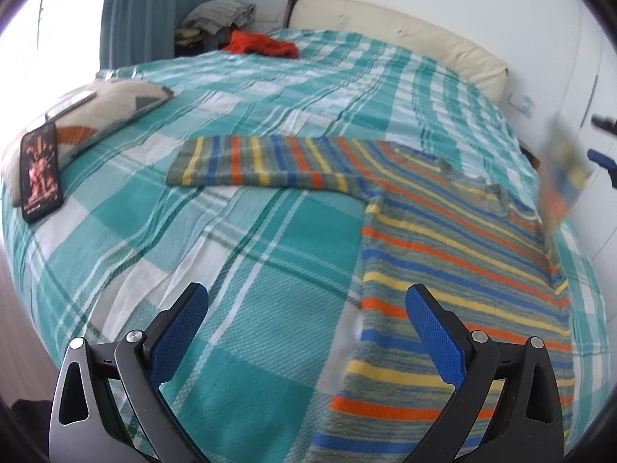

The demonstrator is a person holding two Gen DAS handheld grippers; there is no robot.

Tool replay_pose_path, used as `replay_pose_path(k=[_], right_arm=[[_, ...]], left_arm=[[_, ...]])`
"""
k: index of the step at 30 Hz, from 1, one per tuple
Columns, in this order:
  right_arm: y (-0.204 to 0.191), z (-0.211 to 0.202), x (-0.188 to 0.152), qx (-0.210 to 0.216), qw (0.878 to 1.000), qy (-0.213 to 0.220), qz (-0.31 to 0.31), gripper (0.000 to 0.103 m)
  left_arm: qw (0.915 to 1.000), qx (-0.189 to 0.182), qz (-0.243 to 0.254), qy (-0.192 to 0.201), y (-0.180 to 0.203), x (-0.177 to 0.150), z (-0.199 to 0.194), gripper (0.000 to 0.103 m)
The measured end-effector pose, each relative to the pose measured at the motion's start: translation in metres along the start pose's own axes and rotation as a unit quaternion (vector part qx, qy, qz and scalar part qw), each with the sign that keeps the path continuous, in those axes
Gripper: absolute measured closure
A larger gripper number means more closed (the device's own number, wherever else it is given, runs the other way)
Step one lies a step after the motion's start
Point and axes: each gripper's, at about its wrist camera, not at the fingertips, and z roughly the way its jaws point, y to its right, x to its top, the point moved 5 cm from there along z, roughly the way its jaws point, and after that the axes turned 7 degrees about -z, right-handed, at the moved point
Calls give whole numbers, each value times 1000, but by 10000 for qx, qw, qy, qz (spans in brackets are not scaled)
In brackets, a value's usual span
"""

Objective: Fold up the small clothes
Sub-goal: 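Grasp the sweater side edge with the right gripper and fold it inward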

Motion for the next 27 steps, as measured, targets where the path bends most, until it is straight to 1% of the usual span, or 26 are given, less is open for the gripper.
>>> replay_pose_path(k=[1,3,5,7,9,10,12,14,17,20,22,24,25,27], right_arm=[[-6,8,-3,74,10000,-3,5,36],[-9,11,-11,70,9999,136,-50,36],[0,9,-28,-91,9999,48,-95,36],[19,4,-43,-447,9989,-64,-143,36],[46,-2,-64,-865,9959,-193,-176,36],[57,-10,-80,-1127,9931,-254,-195,36],[87,-27,-115,-1740,9836,-396,-266,36],[113,-39,-150,-2224,9723,-646,-327,36],[135,-44,-179,-2377,9668,-906,-238,36],[135,-38,-179,-2388,9661,-920,-354,36],[123,-27,-169,-2356,9650,-916,-700,36],[106,-6,-162,-2381,9573,-1047,-1264,36],[98,9,-161,-2377,9516,-1188,-1542,36],[91,33,-162,-2449,9417,-1342,-1876,36]], left_arm=[[10000,0,-29,-17,-2,0,0,1],[9999,-48,-136,-56,-6,0,-1,1],[9997,-91,-200,-96,-8,1,0,1],[9996,-107,-231,-155,-7,1,3,1],[9995,-76,-219,-206,-5,0,6,1],[9995,-65,-204,-223,-5,-1,7,1],[9995,-21,-158,-263,-2,-4,10,1],[9995,10,-115,-285,1,-6,11,1],[9996,40,-41,-282,4,-9,12,1],[9995,83,35,-297,7,-11,12,1],[9995,98,55,-308,7,-12,13,1],[9994,141,83,-320,6,-13,14,1],[9993,160,88,-336,6,-13,15,1],[9991,172,48,-374,3,-13,16,1]])
